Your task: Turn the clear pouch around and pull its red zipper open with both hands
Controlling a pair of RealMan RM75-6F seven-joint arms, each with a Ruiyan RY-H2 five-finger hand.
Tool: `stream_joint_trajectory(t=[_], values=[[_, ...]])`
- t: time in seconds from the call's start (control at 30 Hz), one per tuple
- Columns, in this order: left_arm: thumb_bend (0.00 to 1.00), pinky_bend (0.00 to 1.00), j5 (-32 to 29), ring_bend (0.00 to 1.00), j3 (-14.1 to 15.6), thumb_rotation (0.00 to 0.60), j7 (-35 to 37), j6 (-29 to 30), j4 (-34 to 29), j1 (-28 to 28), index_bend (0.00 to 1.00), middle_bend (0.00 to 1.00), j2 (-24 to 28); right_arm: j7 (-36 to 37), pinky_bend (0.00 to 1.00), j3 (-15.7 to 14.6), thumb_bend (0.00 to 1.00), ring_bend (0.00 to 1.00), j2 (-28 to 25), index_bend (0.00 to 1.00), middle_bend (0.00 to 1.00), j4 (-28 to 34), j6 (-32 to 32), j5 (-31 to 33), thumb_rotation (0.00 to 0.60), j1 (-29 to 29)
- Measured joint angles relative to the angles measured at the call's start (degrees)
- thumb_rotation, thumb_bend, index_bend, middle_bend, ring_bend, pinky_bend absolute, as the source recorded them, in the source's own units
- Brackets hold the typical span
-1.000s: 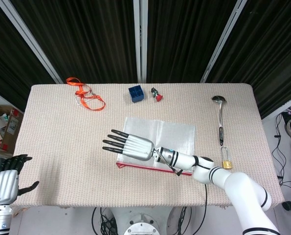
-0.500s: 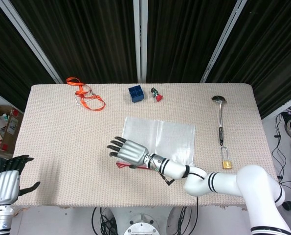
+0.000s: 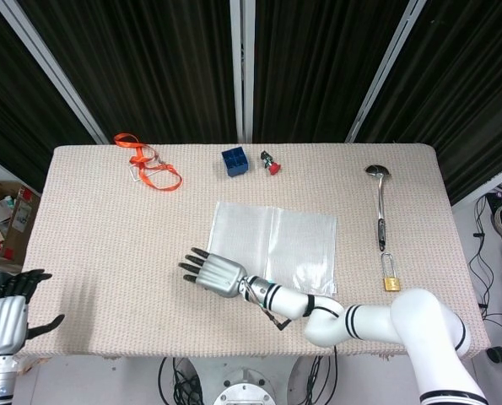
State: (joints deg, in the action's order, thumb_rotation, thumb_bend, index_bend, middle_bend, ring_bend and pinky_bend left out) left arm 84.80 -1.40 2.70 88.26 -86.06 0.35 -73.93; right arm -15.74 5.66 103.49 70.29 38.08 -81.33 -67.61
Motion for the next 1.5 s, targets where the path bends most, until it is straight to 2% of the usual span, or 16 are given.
stream_joint_trajectory(t=[0.27,0.57,0.67,0.77,0.87,1.17,1.5], values=[[0.02,0.16,-0.1,0.15,-0.07,0.6,0.31,-0.43,0.18,-0.15,0.26,0.19,-0.16,-8.6,0.0,-1.09,0.0,0.0,-1.3,0.0,0.0,1.47,2.89,6.41,0.6,4.89],[0.02,0.16,0.33,0.15,-0.04,0.6,-0.47,-0.06,-0.84,-0.14,0.26,0.19,0.46,-8.48,0.0,0.66,0.01,0.0,-1.47,0.0,0.0,-3.36,2.09,8.01,0.6,4.97],[0.02,0.16,0.0,0.15,-0.01,0.6,-0.5,-0.39,-0.95,-0.13,0.26,0.19,0.46,-5.9,0.0,1.26,0.05,0.0,-1.79,0.02,0.0,-2.92,1.51,7.59,0.6,4.6],[0.02,0.16,-0.32,0.15,-0.06,0.6,-0.49,-0.63,-0.94,-0.14,0.26,0.19,0.4,-1.39,0.0,1.57,0.1,0.0,-2.13,0.2,0.05,-2.13,1.41,5.31,0.6,4.11],[0.02,0.16,-0.38,0.15,-0.1,0.6,-0.46,-0.73,-0.93,-0.17,0.25,0.19,0.37,3.43,0.0,1.57,0.14,0.0,-1.95,0.3,0.07,-2.34,1.4,1.53,0.6,3.22],[0.02,0.16,-0.69,0.15,-0.03,0.6,0.14,-0.79,-0.49,0.07,0.25,0.19,0.22,10.55,0.0,0.29,0.18,0.0,1.74,0.41,0.1,-9.31,1.73,-3.86,0.6,1.49],[0.02,0.16,-0.7,0.15,-0.03,0.6,0.83,-0.92,0.03,0.09,0.25,0.19,-0.08,16.27,0.0,-1.22,0.18,0.0,5.91,0.45,0.12,-16.07,4.17,-7.42,0.6,1.18]])
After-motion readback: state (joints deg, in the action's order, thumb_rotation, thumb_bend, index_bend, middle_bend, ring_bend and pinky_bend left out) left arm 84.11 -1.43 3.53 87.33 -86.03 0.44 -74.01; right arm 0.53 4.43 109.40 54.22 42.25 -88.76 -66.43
